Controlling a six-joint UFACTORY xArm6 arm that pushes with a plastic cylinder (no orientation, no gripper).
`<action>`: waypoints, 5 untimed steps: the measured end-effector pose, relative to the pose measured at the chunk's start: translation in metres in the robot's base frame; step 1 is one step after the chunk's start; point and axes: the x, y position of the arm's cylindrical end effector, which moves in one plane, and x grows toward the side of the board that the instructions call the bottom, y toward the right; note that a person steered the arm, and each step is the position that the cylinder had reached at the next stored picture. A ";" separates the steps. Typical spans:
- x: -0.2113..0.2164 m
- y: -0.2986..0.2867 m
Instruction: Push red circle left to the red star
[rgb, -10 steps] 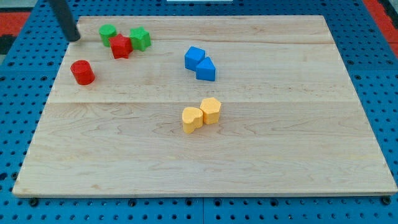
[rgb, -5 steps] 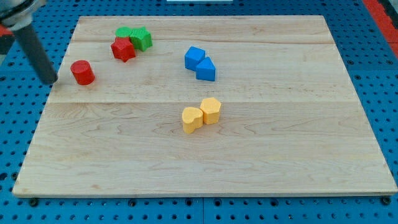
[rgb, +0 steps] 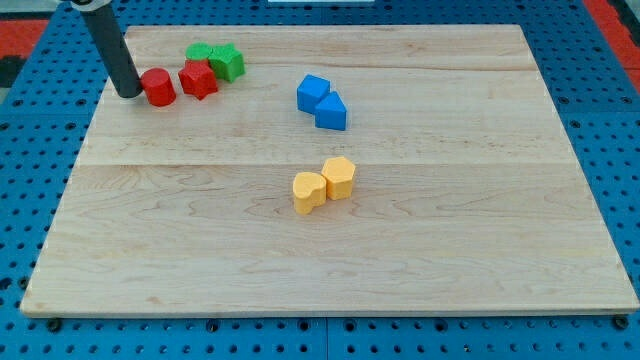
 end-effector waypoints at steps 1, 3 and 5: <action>0.000 0.021; -0.007 0.027; 0.032 0.002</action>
